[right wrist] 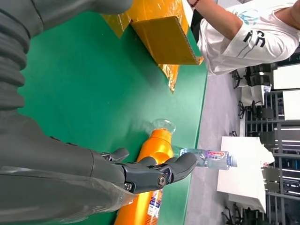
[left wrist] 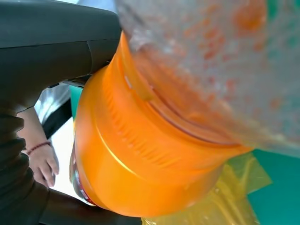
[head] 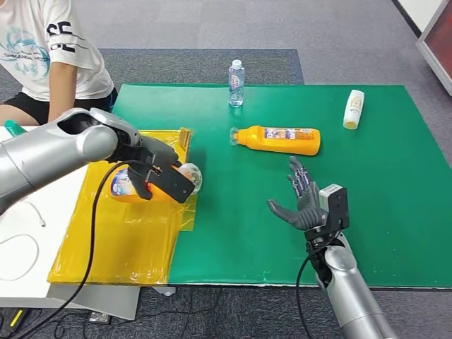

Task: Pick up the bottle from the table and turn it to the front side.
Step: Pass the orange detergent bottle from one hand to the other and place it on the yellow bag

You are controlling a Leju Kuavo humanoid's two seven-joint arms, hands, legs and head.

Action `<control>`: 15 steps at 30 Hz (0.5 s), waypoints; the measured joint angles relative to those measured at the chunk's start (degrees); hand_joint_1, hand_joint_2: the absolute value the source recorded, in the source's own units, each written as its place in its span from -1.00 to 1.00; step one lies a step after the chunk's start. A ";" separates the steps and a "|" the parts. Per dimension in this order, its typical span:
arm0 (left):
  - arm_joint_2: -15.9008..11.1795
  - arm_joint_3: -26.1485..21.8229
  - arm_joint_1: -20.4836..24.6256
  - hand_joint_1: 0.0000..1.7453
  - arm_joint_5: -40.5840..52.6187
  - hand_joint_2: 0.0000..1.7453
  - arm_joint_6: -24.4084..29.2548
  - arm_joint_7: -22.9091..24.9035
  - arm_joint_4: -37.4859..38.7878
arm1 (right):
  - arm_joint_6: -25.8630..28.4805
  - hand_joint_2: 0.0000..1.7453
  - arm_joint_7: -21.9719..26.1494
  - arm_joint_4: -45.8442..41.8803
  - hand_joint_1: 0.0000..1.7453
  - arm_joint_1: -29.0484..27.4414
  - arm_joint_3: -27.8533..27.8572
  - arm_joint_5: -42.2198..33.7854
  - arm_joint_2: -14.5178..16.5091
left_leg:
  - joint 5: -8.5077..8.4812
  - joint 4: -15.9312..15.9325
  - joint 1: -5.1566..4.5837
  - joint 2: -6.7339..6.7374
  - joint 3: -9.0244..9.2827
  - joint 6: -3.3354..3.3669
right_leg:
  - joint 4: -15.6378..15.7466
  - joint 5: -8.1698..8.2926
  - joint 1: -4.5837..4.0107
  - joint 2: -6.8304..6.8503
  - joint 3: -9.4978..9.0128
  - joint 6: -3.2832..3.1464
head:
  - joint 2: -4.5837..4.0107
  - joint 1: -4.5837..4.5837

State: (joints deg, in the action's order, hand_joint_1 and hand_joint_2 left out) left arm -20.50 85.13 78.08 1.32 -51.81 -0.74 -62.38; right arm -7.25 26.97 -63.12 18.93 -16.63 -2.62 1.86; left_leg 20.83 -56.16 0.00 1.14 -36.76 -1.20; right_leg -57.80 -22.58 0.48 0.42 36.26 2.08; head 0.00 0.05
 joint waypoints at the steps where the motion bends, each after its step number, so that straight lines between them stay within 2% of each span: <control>1: 0.39 0.27 -0.47 1.00 0.99 1.00 0.38 -0.49 0.53 | 0.14 1.00 -0.07 0.00 -1.00 -0.02 -0.04 0.03 0.00 | 0.00 0.00 0.00 0.00 0.00 0.00 | 0.00 0.00 0.00 0.00 0.00 0.00 | 0.00 0.00; 7: 2.14 1.47 -2.84 1.00 1.73 1.00 2.66 -3.39 3.38 | 0.22 1.00 -0.39 0.01 -1.00 -0.04 -0.10 0.32 0.00 | 0.00 0.00 0.00 0.00 -0.02 0.00 | 0.00 0.00 0.00 0.00 0.01 0.00 | 0.00 0.01; 12: 2.38 1.80 -4.04 1.00 -4.87 1.00 0.18 -5.11 5.01 | -0.69 1.00 -0.52 0.03 -1.00 0.13 -0.76 0.36 0.03 | 0.00 0.00 0.00 0.00 -0.03 0.00 | -0.01 0.00 -0.01 0.01 0.01 0.00 | 0.00 0.01; 15: 2.37 1.81 -4.94 1.00 -5.83 1.00 -0.03 -4.97 6.15 | -0.79 1.00 -0.56 0.05 -1.00 0.38 -1.27 0.22 0.06 | 0.00 0.00 0.00 0.00 -0.03 0.00 | -0.01 0.00 -0.01 0.00 0.01 0.00 | 0.00 -0.01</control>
State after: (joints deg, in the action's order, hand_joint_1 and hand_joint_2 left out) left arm -18.12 86.95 73.15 -4.51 -51.84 -5.71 -56.23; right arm -8.04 26.41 -63.07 19.31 -17.91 -2.40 1.92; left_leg 20.83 -56.16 0.00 1.14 -36.80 -1.20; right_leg -57.81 -22.58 0.47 0.42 36.27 2.08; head 0.00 0.05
